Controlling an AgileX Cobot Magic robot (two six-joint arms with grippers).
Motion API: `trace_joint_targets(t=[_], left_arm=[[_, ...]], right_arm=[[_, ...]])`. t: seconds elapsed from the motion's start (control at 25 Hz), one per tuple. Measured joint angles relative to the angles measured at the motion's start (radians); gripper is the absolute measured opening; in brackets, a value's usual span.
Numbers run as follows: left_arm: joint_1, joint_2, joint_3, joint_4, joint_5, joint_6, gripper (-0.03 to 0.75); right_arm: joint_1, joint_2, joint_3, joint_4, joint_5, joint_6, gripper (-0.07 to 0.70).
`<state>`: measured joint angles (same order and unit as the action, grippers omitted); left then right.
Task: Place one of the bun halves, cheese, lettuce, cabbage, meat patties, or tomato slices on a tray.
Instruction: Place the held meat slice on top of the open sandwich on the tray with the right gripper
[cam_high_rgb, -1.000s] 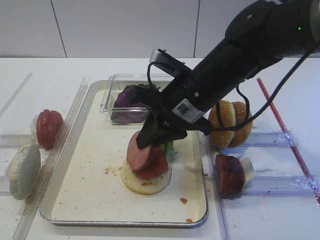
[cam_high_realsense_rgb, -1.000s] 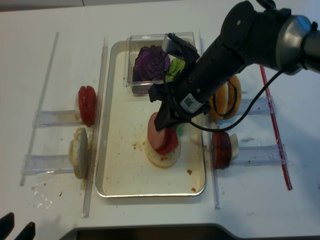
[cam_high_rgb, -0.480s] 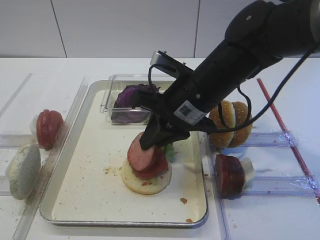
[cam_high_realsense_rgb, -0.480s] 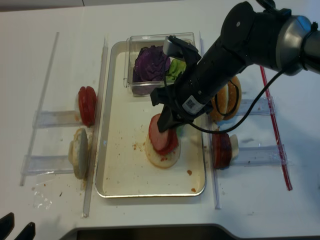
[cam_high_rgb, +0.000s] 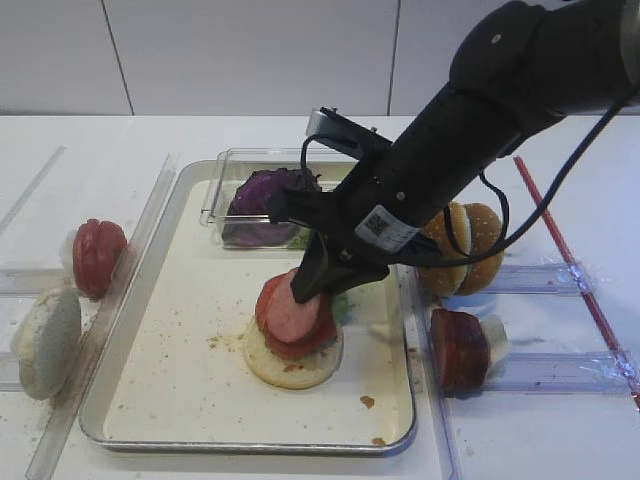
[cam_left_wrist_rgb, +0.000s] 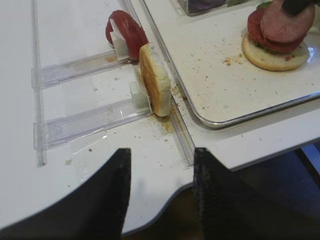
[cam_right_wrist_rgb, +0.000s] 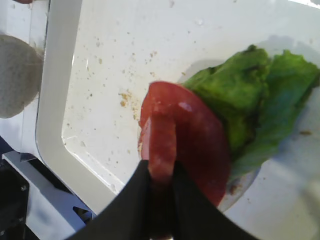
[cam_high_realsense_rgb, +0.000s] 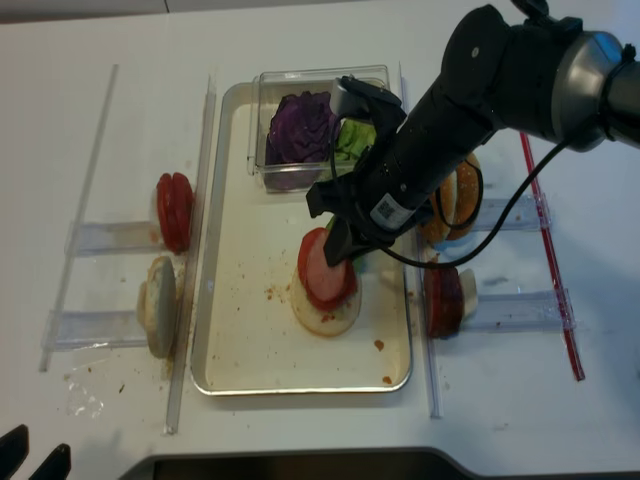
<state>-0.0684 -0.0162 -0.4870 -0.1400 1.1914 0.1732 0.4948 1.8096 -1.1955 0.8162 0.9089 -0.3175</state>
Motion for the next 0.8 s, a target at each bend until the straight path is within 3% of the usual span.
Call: trace_joint_targets(t=[0.8], left_arm=[[0.0,0.0,0.0,0.0,0.0,0.0,0.284]], right_arm=[[0.0,0.0,0.0,0.023,-0.023,0.002,0.148]])
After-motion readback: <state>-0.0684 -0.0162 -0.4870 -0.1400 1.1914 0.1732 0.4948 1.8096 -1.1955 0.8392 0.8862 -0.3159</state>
